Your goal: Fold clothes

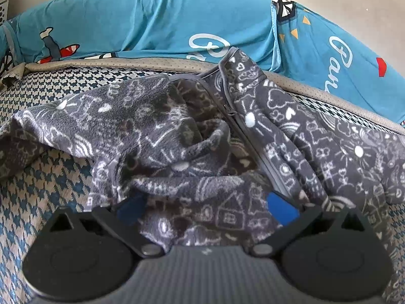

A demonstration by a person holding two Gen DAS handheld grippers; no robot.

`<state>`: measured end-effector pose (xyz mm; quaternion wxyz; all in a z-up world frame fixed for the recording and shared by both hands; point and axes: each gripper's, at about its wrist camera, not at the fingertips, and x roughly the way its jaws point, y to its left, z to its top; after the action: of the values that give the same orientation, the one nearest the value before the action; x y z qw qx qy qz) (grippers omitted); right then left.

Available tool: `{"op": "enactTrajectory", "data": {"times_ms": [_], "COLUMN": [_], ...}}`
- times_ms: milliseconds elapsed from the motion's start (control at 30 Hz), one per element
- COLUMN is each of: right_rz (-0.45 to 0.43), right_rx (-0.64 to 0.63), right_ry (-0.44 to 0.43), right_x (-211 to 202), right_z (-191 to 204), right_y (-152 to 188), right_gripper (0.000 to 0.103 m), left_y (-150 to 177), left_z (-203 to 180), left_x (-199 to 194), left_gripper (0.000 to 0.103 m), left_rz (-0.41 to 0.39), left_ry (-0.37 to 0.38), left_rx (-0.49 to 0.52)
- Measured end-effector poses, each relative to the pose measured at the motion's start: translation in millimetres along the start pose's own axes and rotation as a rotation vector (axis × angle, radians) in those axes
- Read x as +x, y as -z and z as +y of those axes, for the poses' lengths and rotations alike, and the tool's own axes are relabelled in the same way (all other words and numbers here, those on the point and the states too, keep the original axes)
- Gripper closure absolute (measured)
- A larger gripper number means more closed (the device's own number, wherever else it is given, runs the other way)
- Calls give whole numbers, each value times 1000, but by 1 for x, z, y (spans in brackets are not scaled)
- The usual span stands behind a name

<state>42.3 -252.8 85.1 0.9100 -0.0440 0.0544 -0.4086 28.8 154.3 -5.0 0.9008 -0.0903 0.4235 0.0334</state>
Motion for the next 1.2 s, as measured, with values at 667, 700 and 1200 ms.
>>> {"op": "enactTrajectory", "data": {"times_ms": [667,700,1200], "right_rz": [286,295,436], "right_rx": [44,34,-25], "right_ry": [-431,-458,-859], "right_x": [1,-2,-43], "right_z": [24,31,128], "right_y": [28,30,66], "right_gripper": [70,70,66], "left_y": [2,2,-3], "left_z": [-8,-7,2], "left_x": [1,0,1], "left_gripper": [0,0,0], "left_rz": [6,4,9], "left_ry": [9,10,0], "left_rx": [12,9,-23]}}
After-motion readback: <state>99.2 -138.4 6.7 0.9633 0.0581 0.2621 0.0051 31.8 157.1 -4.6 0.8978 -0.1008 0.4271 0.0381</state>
